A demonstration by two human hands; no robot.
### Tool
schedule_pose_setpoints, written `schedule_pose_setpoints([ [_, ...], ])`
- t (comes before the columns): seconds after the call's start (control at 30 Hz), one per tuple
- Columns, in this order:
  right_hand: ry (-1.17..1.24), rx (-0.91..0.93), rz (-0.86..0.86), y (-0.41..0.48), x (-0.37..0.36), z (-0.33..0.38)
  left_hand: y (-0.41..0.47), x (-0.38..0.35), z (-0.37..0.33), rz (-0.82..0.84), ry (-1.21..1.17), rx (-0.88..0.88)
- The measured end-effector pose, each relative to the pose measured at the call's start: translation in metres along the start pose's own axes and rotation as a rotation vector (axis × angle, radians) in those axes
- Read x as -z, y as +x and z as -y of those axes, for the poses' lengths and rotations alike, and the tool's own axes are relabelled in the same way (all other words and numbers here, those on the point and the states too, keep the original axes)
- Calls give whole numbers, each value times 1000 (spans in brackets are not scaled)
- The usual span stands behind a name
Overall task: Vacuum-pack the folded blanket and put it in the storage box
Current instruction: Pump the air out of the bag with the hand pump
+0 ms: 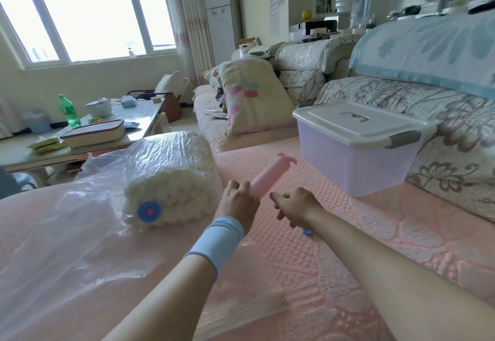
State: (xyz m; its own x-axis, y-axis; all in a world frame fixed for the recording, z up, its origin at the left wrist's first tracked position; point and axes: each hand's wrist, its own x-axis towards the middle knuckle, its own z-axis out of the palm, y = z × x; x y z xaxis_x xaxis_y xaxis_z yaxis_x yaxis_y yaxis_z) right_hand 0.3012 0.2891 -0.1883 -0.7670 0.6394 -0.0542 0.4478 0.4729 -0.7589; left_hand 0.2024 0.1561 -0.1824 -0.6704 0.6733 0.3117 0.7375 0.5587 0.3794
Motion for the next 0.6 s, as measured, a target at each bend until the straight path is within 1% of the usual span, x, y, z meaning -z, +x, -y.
schedule_pose_setpoints([
  [0.1,337,0,67,-5,-15,35,-8,24,22,-32,-181,23],
  [0.2,571,12,168,-10,-36,71,-19,49,46,-96,-288,41],
  [0.27,674,27,200,-13,-54,94,-27,64,63,-163,-368,54],
  [0.33,748,38,214,-13,-74,115,-32,79,83,-186,-414,45],
  [0.43,734,89,206,-8,-104,143,-40,102,117,-193,-548,97],
  [0.47,711,108,187,-5,-113,149,-41,108,129,-217,-546,146],
  [0.5,694,121,170,-3,-123,155,-41,112,144,-235,-490,210],
  [0.6,657,153,136,4,-146,166,-42,120,179,-218,-153,408],
])
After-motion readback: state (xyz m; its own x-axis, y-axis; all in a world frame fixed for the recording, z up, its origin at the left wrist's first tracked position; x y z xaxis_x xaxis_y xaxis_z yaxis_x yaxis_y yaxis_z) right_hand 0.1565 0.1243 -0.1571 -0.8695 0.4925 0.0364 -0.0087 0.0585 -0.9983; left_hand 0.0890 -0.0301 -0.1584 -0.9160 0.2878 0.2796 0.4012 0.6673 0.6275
